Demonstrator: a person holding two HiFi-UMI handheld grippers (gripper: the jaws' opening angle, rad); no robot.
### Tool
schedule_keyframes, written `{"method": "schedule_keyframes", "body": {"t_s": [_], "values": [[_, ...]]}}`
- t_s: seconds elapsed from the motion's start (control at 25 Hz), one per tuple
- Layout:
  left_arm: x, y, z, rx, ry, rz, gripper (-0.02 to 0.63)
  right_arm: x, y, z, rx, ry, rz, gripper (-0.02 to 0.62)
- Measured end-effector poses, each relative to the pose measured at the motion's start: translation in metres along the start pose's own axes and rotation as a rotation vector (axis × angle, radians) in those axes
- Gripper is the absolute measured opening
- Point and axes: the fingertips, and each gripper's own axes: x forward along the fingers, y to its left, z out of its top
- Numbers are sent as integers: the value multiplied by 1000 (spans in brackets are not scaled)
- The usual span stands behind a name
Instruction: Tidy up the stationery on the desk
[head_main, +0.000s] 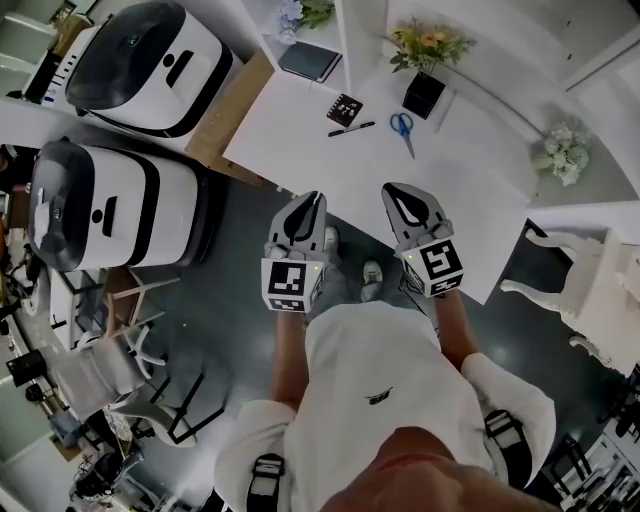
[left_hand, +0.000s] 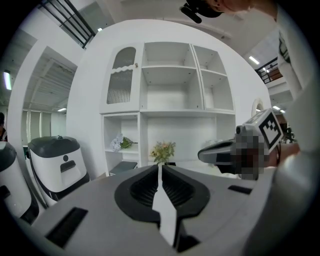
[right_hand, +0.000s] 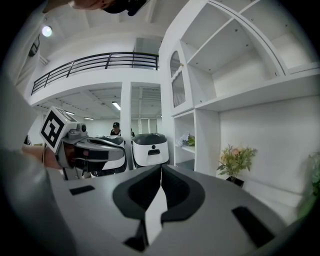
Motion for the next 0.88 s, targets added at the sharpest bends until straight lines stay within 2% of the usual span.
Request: {"method": "schedule_keyframes", "body": {"t_s": [0.52,0.88], "values": [[89,74,-20,12,52,-191,0,93,-29,-23,76,93,-160,-3],[143,99,-52,19,113,-370,0,125,-53,-61,145,190,-340,-3]]}}
